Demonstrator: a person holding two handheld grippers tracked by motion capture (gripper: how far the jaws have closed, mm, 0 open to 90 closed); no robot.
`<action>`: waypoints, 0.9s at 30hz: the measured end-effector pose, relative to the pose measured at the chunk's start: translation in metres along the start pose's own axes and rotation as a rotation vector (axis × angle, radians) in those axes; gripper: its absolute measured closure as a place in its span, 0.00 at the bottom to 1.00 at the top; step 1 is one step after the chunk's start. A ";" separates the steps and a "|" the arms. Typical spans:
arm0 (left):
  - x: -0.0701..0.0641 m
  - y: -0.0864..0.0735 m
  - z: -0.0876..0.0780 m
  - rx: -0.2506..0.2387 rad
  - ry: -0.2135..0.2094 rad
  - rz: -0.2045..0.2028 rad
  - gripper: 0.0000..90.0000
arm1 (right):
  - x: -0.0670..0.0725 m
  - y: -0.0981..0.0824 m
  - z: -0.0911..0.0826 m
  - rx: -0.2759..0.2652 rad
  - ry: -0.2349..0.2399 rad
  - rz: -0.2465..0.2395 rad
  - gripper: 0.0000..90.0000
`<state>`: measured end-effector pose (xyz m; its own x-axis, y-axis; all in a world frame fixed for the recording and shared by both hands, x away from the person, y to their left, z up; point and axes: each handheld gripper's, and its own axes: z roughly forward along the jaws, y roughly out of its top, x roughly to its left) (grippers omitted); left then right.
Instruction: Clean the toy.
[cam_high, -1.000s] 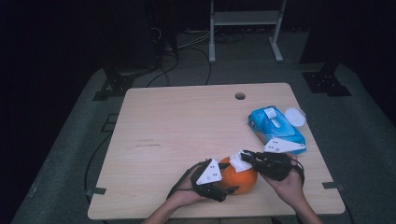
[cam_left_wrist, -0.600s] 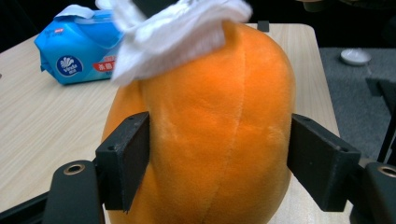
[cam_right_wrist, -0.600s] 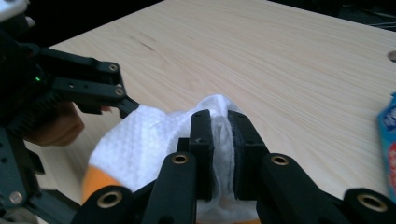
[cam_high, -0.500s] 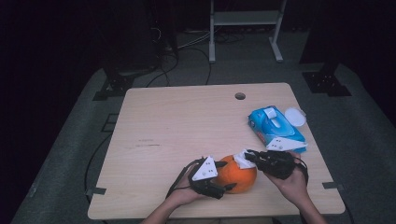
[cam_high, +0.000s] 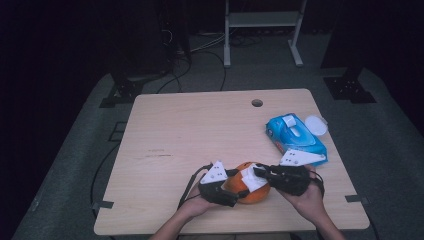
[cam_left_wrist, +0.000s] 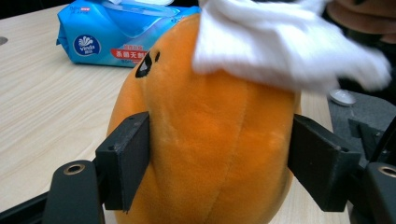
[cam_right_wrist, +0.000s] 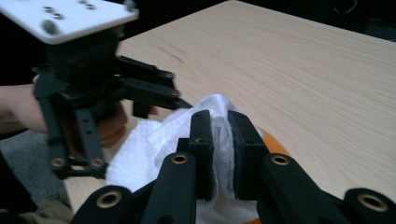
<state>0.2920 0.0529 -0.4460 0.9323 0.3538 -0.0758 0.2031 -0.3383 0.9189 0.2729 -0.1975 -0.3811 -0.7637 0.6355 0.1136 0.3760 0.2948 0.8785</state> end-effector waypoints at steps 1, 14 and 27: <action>0.003 -0.001 -0.002 -0.003 -0.004 -0.013 0.28 | -0.004 -0.001 -0.001 -0.002 -0.012 0.014 0.88; 0.019 -0.005 -0.007 -0.029 -0.001 -0.137 0.28 | -0.006 -0.008 -0.001 -0.007 -0.034 0.034 0.89; 0.020 -0.004 -0.006 -0.039 0.021 -0.158 0.27 | -0.017 -0.013 -0.002 0.002 -0.066 0.063 0.89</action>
<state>0.3076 0.0667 -0.4491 0.8832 0.4180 -0.2125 0.3341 -0.2431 0.9106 0.2804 -0.2137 -0.3935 -0.7022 0.6985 0.1381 0.4237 0.2541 0.8694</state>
